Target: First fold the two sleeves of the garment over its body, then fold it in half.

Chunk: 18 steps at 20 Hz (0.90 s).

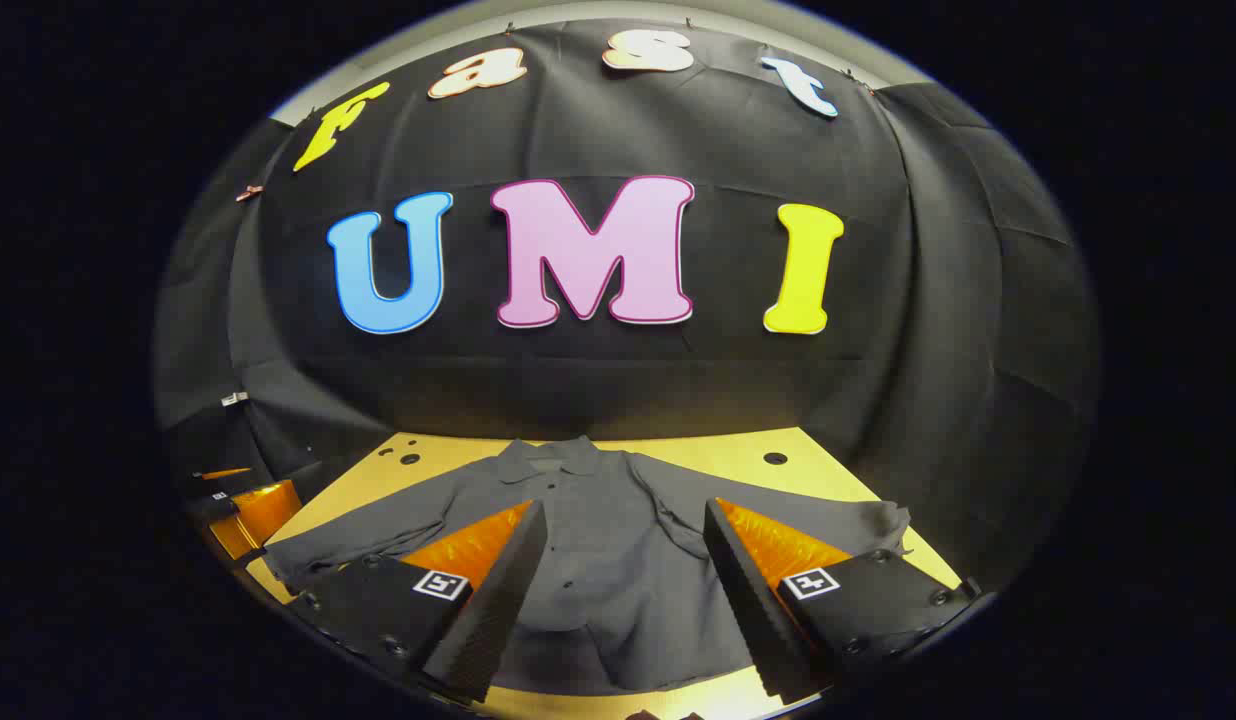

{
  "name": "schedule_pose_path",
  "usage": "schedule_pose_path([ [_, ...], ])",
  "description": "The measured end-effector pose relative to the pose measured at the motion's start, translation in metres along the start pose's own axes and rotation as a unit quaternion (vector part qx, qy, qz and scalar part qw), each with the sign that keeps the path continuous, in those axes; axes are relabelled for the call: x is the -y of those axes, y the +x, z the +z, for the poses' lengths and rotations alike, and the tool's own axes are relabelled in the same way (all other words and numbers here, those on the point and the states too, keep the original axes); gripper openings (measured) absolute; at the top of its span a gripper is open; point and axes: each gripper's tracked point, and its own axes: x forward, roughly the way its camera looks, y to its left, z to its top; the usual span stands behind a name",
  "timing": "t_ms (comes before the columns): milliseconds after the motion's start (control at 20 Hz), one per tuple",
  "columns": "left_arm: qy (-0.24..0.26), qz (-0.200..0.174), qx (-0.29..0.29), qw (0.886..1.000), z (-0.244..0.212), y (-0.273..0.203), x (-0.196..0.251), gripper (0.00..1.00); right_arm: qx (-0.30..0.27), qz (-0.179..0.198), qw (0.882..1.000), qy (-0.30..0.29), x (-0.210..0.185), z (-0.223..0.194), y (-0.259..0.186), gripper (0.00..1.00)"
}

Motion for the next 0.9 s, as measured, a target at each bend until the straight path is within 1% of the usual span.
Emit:
schedule_pose_path([
  [200, 0.015, -0.001, 0.001, 1.0, 0.006, 0.01, 0.005, 0.96, 0.0, -0.005, 1.0, 0.012, 0.011, 0.003, 0.012, 0.98],
  [350, 0.023, 0.007, 0.008, 1.0, 0.013, 0.02, 0.001, 0.96, -0.001, -0.005, 1.0, 0.024, 0.016, 0.004, 0.017, 0.98],
  [600, 0.027, 0.028, 0.015, 0.999, 0.02, 0.027, -0.008, 0.96, -0.006, -0.009, 1.0, 0.01, 0.027, 0.006, 0.031, 0.98],
  [700, 0.025, 0.042, 0.011, 0.999, 0.019, 0.03, -0.015, 0.96, -0.005, 0.0, 1.0, 0.0, 0.025, 0.01, 0.038, 0.98],
  [900, 0.026, 0.066, 0.002, 0.997, 0.017, 0.037, -0.021, 0.96, -0.01, 0.016, 1.0, 0.003, 0.025, 0.009, 0.054, 0.98],
])
